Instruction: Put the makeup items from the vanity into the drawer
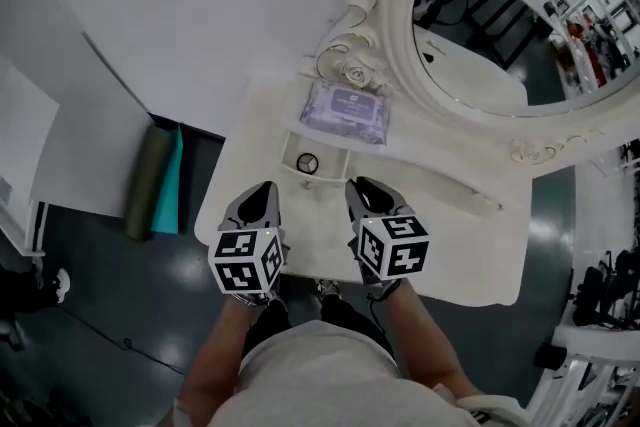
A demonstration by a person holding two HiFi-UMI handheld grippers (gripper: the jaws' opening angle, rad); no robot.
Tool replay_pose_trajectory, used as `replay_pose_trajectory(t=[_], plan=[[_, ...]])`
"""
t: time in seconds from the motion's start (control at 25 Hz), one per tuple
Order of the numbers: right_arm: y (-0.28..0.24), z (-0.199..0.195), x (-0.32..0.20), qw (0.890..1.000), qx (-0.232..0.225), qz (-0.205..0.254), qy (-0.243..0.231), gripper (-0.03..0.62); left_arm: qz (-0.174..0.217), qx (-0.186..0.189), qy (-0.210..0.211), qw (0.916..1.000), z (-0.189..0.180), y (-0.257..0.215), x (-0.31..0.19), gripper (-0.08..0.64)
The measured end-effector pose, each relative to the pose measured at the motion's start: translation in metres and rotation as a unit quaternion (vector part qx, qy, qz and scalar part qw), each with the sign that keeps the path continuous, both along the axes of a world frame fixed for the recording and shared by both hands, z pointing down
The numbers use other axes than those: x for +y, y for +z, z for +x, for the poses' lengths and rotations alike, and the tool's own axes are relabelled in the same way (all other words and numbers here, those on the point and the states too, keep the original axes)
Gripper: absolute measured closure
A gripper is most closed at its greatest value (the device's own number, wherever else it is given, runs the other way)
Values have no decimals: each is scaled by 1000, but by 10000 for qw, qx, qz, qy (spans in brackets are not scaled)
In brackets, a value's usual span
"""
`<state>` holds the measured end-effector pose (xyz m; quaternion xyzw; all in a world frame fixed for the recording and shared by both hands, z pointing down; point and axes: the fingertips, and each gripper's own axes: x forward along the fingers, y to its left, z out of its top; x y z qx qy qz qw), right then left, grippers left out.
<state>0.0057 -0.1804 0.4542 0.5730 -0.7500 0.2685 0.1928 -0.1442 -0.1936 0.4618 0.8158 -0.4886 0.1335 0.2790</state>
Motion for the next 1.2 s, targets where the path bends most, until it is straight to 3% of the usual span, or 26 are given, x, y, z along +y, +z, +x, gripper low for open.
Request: replay_pose_trajectory(t=[0.36,1.2], plan=[[-15,37,33,9984,-279,269,405,560,350,-34,213,9992,27,-25,12,554],[-17,75,56,9961,-278,300,779,561,384,1,426,9984,62,-29,27,555]])
